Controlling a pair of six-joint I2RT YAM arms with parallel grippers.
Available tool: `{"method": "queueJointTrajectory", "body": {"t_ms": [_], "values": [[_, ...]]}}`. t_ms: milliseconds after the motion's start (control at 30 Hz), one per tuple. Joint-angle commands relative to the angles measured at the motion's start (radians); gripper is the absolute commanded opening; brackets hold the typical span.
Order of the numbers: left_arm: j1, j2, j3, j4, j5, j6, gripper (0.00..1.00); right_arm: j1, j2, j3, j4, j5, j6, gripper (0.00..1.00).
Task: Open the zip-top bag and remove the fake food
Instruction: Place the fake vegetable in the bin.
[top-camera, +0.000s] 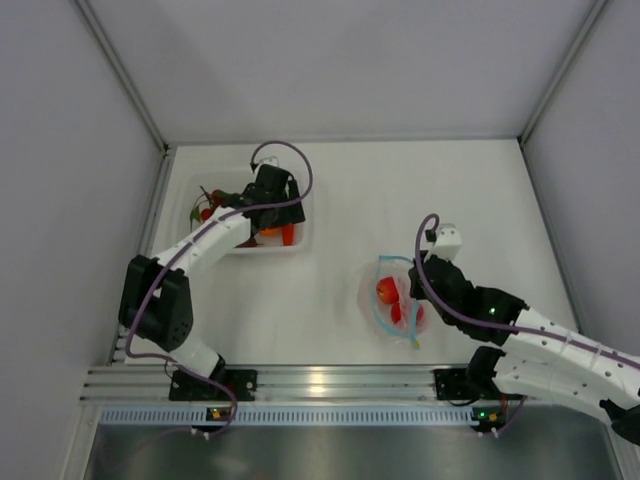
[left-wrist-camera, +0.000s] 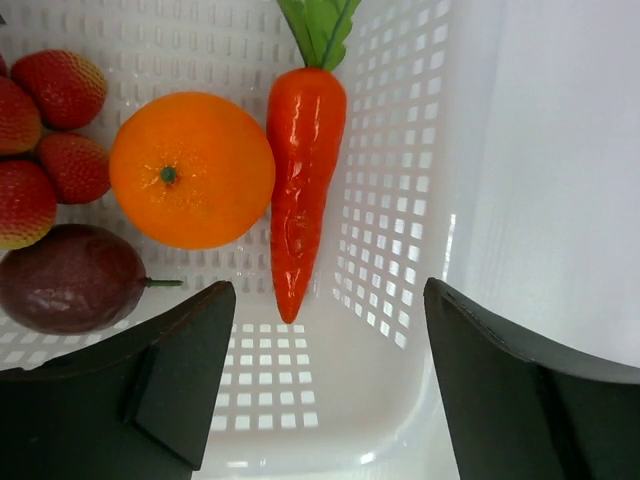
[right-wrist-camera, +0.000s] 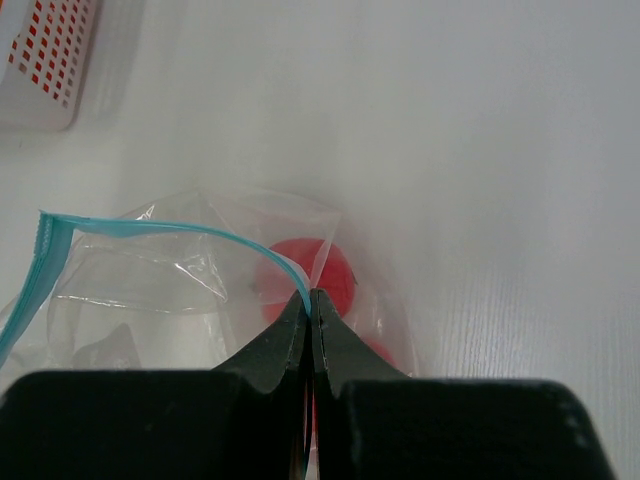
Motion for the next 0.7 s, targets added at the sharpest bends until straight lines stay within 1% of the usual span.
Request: {"method": "queueJointTrajectory", "body": {"t_ms": [0,67,100,133,167,200,300,400,433,500,533,567,633,667], "values": [[0.004,-0.142,-0.003,0.014,0.001,-0.004,0.82,-0.012,0.012,0.067,0.003,-0.006,-0.013,0.0],[0.004,-0.183,-0.012,0.015,0.007,-0.007,0.85,-0.012,0.02,0.083,0.005,-0.016,-0.015,0.0],[0.005,-0.229,-0.015,0.015,0.027,-0.013,0.9,-0.012,0.026,0.087,0.005,-0.02,-0.015,0.0],[0.004,-0.252,-0.023,0.014,0.044,-0.013,0.91,-0.014,0.035,0.093,0.006,-0.031,-0.015,0.0],[0.002,-0.277,-0.026,0.017,0.065,-0.015,0.98,-0.014,0.044,0.104,0.008,-0.032,-0.009,0.0],[0.002,-0.3,-0.029,0.017,0.108,-0.021,0.98,-0.014,0.052,0.112,0.003,-0.034,-0.004,0.0],[-0.01,-0.407,-0.038,0.017,0.172,-0.044,0.98,-0.014,0.081,0.133,-0.003,-0.026,0.028,0.0],[-0.055,-0.484,-0.041,0.02,0.199,-0.074,0.98,-0.012,0.096,0.144,0.0,-0.008,0.077,0.0],[-0.074,-0.498,-0.041,0.02,0.187,-0.081,0.96,-0.014,0.102,0.147,0.002,0.003,0.091,0.0],[-0.157,-0.518,-0.026,0.023,0.171,-0.099,0.91,-0.012,0.112,0.155,0.014,0.004,0.117,0.0],[-0.191,-0.52,-0.017,0.023,0.133,-0.101,0.88,-0.014,0.124,0.159,0.018,0.0,0.131,0.0],[-0.272,-0.52,-0.009,0.022,0.11,-0.107,0.79,-0.014,0.132,0.175,0.016,-0.003,0.134,0.0],[-0.349,-0.504,0.017,0.023,0.075,-0.128,0.75,-0.012,0.154,0.188,0.009,-0.003,0.152,0.0],[-0.427,-0.5,0.023,0.025,0.02,-0.137,0.69,-0.012,0.158,0.195,0.015,-0.003,0.163,0.0]]}}
